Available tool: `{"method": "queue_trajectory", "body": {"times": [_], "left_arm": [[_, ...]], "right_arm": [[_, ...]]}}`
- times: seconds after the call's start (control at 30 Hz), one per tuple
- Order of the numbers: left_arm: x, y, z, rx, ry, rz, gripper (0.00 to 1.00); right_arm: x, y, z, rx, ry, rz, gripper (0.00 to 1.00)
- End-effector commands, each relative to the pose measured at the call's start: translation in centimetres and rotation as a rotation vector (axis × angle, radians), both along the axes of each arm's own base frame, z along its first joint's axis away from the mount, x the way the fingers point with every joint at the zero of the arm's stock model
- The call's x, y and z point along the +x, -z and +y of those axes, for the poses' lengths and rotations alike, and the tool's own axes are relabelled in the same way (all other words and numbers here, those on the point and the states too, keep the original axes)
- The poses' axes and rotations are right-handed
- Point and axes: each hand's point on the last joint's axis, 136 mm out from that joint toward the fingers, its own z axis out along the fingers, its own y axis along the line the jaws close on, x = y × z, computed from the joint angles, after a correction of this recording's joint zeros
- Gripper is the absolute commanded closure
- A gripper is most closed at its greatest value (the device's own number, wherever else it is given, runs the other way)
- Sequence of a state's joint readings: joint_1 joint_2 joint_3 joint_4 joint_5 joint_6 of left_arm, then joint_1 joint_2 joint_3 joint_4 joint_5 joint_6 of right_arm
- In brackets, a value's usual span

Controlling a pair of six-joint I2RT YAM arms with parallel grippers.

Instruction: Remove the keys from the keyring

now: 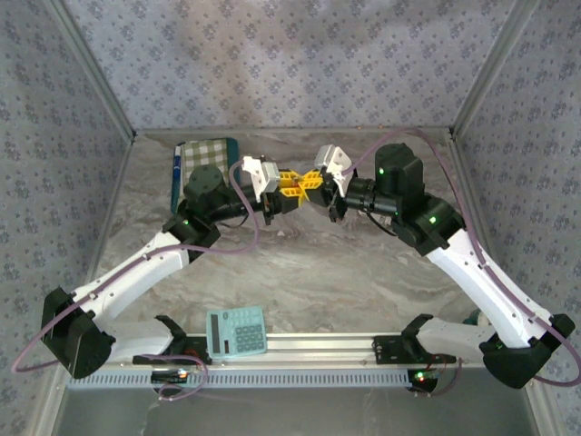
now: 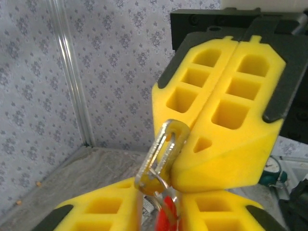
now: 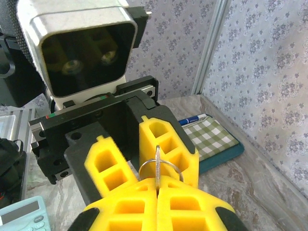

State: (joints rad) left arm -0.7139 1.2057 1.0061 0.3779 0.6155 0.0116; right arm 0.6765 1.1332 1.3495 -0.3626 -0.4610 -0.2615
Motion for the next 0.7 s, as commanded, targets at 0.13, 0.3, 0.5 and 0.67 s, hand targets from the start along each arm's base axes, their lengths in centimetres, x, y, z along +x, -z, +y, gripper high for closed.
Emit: {"method": "queue_trajectory", "body": {"times": [0.13, 0.3, 0.5, 0.67], "left_arm": [[-0.72, -2.15, 0.18, -0.037, 0.021, -0.043, 0.95], [-0.57, -1.95, 0.12, -0.032, 0.016, -0.033, 0.78], [-0.89, -1.47, -0.43, -0.024, 0.037, -0.021, 0.6], [-0.95, -1.54, -0.68, -0.026, 0.05, -0.023, 0.71]], "right_arm": [[-0.27, -1.81, -0.1, 0.037, -0.011, -0.031, 1.0], [-0.17, -2.12, -0.25, 0.042, -0.003, -0.044, 1.0], [-0.16, -2.23, -0.19, 0.043, -0.007, -0.042, 1.0], [-0.29, -2.31, -0.19, 0.048, -0.01, -0.043, 1.0]]}}
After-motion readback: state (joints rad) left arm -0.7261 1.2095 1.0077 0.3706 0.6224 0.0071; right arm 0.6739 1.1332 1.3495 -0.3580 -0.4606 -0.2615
